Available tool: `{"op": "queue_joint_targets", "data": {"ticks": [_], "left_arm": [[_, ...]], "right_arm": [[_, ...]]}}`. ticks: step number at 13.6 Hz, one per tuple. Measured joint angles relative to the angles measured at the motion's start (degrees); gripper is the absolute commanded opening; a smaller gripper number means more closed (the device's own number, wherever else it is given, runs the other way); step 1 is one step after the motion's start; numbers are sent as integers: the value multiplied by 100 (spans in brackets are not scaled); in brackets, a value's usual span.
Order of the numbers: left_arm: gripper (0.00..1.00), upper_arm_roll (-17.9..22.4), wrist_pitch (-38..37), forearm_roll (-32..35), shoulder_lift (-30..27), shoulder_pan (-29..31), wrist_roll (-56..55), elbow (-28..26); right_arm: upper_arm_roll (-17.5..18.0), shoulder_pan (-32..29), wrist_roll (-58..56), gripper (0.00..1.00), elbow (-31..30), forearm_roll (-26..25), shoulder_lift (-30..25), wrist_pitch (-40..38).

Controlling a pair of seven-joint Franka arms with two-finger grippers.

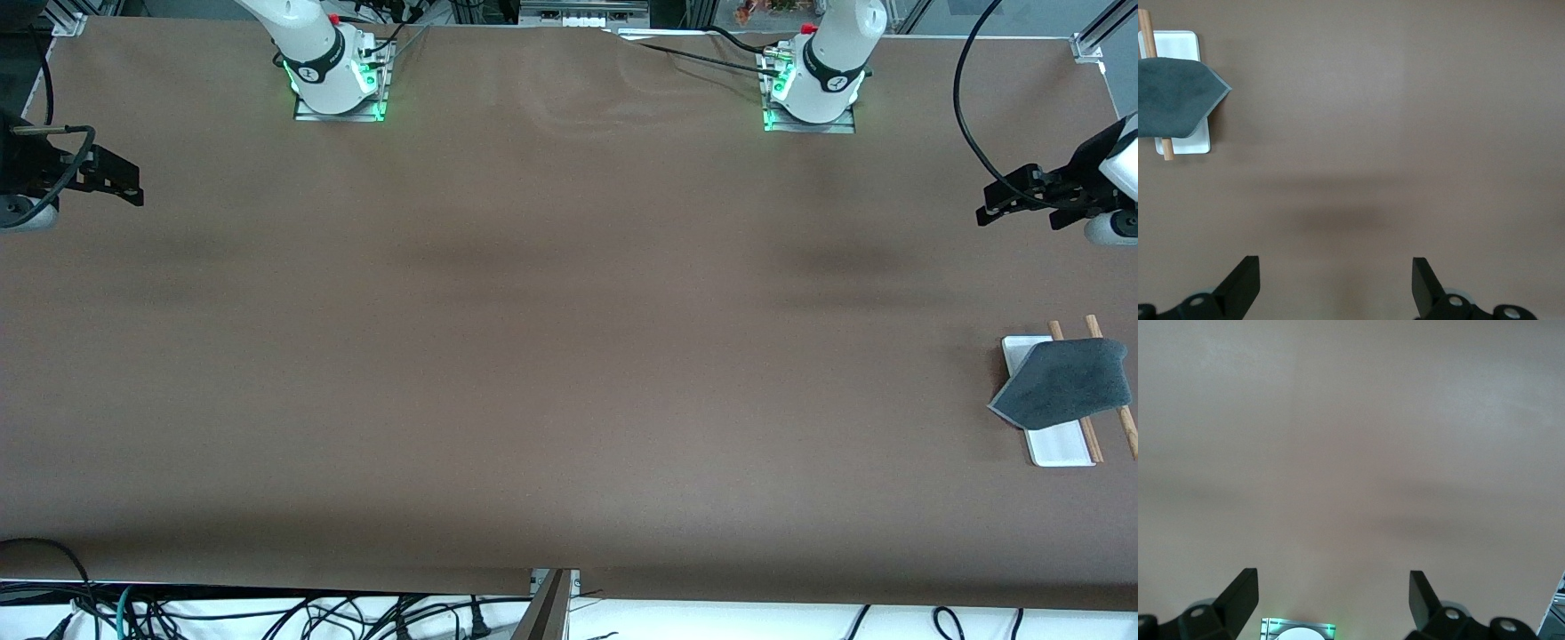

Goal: Pass towel and hang on rack

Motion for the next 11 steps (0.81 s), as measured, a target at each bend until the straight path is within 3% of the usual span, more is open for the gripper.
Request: {"op": "queue_joint_targets", "data": {"ticks": [11], "left_arm": [[100,-2,-24,65,217,-128,-167,179]], "right_arm": [[-15,-4,0,100,0,0,18,0]]}}
